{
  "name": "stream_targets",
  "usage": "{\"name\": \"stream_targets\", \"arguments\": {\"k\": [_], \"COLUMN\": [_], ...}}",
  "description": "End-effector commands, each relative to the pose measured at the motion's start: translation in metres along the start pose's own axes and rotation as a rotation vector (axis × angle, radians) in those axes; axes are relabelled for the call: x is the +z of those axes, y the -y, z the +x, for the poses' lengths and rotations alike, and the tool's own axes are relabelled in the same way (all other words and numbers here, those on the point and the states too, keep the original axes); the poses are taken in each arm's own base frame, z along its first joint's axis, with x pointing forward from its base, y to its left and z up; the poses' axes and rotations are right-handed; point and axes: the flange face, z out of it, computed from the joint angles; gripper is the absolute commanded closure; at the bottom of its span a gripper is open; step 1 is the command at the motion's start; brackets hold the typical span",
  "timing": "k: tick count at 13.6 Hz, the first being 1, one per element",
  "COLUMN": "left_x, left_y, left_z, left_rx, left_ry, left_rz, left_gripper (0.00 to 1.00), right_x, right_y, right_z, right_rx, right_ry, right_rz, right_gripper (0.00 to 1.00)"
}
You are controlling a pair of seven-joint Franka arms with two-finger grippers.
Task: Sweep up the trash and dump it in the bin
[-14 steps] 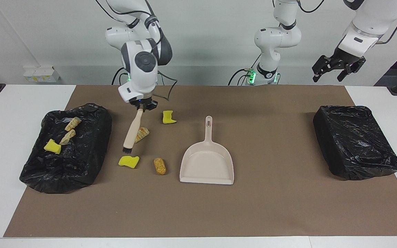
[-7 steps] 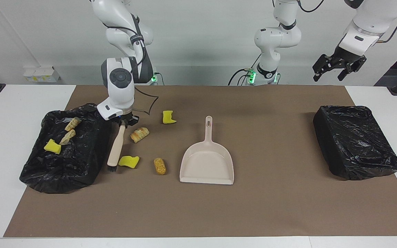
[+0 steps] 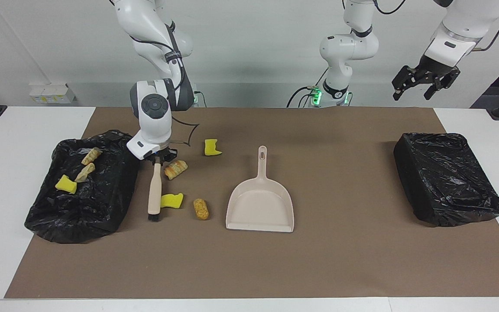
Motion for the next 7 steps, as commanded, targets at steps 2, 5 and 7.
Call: {"name": "stream_targets", "arguments": {"k": [2, 5, 7], "left_x": [-0.0064, -0.0071, -0.0064], "left_y": [0.0053, 0.0045, 0.0053], "left_z": [-0.0040, -0.0046, -0.0040], "left_rx": [-0.004, -0.003, -0.004], "left_ry": [-0.005, -0.006, -0.005], "left_rz": [0.003, 0.003, 0.003], "left_gripper": [0.00, 0.00, 0.00], "right_x": [-0.0090, -0.0097, -0.0109], "right_y": [0.0123, 0.0204, 0.0207], "right_z": [-0.0017, -0.0054, -0.0100], "right_rx": [-0.086, -0.264, -0.418], "right_ry": [0.000, 0.024, 0.046], "right_rz": [0.025, 0.065, 0.069], "right_gripper": [1.00, 1.00, 1.00]}}
